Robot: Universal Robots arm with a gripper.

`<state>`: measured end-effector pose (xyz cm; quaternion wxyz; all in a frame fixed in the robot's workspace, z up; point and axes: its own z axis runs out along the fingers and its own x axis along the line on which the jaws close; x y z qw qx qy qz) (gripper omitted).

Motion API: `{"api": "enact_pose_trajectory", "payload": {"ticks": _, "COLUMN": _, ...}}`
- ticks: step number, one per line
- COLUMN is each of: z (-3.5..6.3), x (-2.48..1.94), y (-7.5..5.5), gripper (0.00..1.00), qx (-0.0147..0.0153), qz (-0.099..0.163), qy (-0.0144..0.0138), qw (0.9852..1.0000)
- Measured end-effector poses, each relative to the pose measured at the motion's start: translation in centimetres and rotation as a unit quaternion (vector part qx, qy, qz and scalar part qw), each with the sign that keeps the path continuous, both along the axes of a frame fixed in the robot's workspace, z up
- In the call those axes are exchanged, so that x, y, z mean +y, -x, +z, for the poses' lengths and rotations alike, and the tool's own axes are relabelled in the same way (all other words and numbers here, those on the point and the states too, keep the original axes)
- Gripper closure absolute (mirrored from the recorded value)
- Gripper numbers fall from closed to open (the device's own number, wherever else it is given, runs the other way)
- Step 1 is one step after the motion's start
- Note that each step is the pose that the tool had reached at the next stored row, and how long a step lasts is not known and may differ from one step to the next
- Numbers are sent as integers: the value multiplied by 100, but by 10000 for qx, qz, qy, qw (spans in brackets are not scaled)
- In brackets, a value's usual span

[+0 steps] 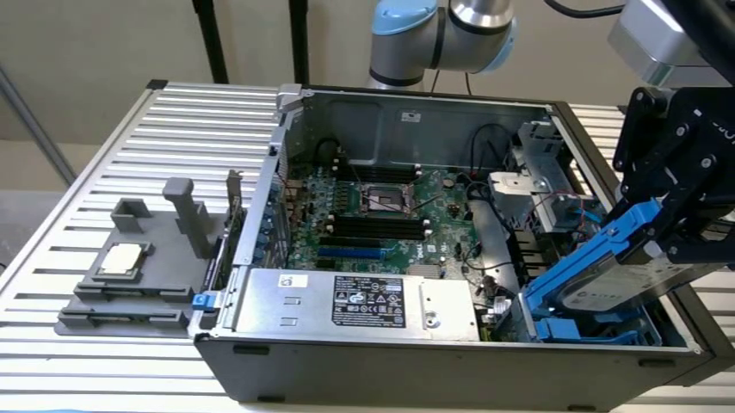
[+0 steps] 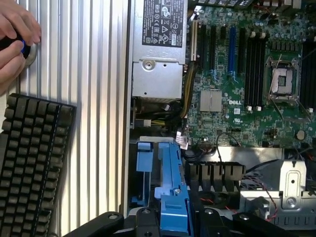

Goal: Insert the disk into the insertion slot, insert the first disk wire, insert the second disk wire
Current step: 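Insert the disk into the insertion slot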

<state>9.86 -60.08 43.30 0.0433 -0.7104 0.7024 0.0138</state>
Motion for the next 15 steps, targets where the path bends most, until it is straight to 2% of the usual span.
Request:
{"api": "enact_pose_trajectory", "payload": {"ticks": 3, "z": 0, "x": 2, "y": 3, "gripper": 66, "qx": -4, "qz": 0, "qy": 30, "qw": 10000}}
{"api": "enact_pose_trajectory", "payload": {"ticks": 6, "z": -1, "x": 3, "y": 3, "gripper": 66, "qx": -20, "qz": -1, "qy": 49, "qw": 10000}}
{"api": "enact_pose_trajectory", "payload": {"ticks": 15, "z": -1, "x": 7, "y": 6, "gripper": 66, "qx": -88, "qz": -1, "qy": 55, "qw": 9999}}
